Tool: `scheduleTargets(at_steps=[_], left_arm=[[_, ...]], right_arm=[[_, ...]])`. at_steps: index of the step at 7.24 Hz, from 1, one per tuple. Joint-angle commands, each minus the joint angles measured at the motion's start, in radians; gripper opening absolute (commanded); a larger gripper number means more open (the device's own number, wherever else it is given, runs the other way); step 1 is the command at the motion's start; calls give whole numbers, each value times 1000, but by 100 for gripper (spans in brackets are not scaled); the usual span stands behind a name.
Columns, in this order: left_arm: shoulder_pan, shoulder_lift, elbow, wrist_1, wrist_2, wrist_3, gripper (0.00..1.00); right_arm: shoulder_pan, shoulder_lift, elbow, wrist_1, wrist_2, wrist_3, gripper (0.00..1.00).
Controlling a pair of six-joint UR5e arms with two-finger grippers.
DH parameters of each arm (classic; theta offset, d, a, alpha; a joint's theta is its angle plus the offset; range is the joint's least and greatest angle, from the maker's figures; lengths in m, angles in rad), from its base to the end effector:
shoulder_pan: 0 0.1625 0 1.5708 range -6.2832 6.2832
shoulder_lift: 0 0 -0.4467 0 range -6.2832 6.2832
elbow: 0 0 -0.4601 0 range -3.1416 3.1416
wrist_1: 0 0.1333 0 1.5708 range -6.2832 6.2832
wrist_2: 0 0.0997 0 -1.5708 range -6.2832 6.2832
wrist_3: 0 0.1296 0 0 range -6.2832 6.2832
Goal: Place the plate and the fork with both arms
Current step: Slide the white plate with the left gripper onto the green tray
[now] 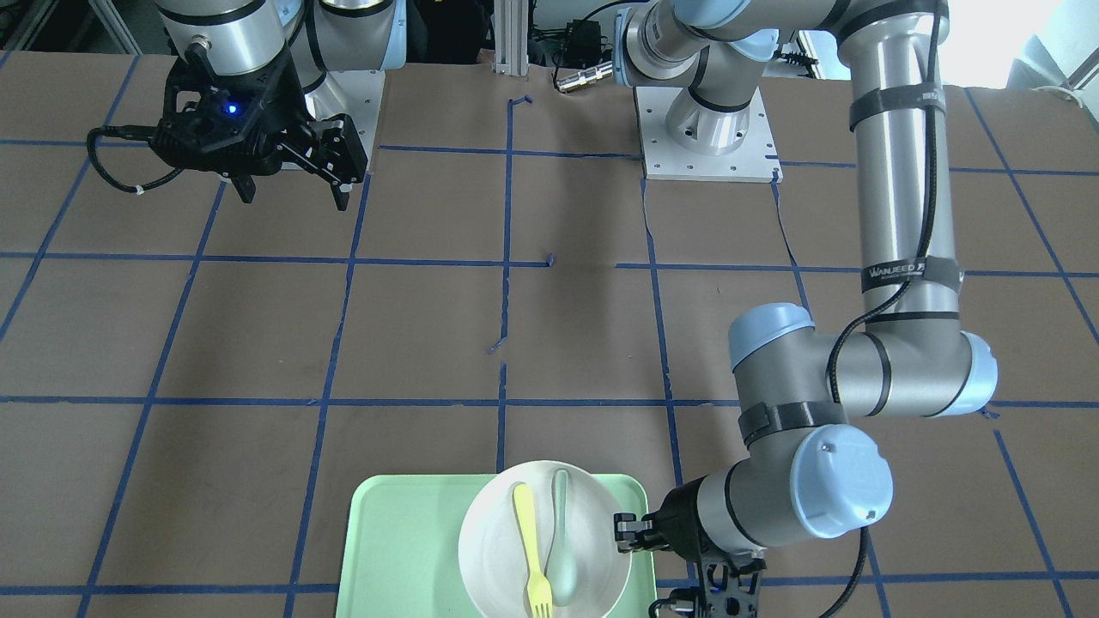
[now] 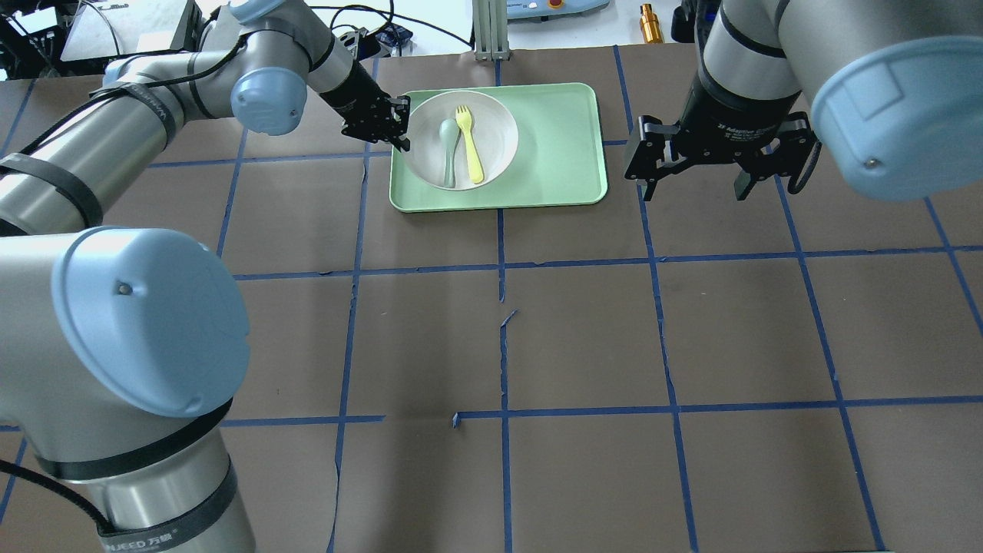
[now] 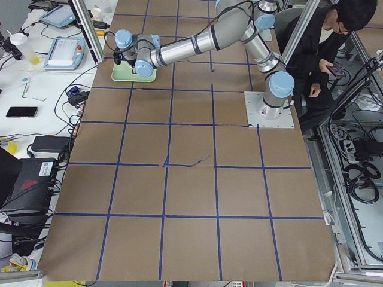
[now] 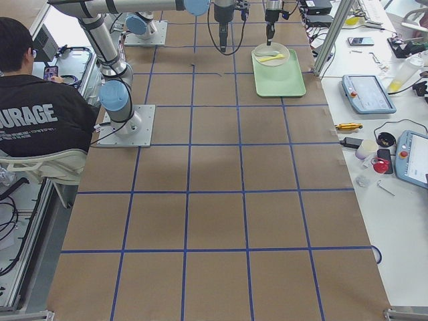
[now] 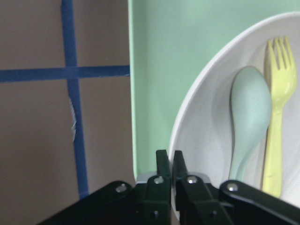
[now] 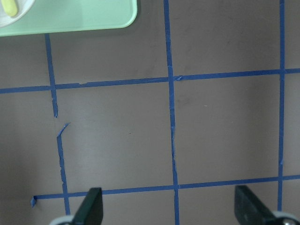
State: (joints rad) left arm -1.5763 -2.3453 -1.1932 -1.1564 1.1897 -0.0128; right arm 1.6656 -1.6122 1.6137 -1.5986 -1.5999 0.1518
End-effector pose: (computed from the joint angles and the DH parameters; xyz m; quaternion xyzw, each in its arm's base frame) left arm -0.1861 -0.8375 0.1854 0.0019 -0.9819 0.0069 0.1895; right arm 0.1805 -0.5300 0.4812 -0.0287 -0.9994 0.0148 0.0128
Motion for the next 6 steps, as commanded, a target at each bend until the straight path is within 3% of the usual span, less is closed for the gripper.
scheduleTargets(at_steps=[1,4,5,6], left_arm=[[-42,-90,104,4,-4,-42,0],[-45,-134,98,53,-4,-44,0],[-45,-124,90,63,-4,-41,74],[-44,-80,60,70,1,-21,100]], right_arm=[[0,0,3,0,0,0,100],[0,0,3,0,0,0,100],[0,0,3,0,0,0,100],[0,0,2,0,0,0,100]])
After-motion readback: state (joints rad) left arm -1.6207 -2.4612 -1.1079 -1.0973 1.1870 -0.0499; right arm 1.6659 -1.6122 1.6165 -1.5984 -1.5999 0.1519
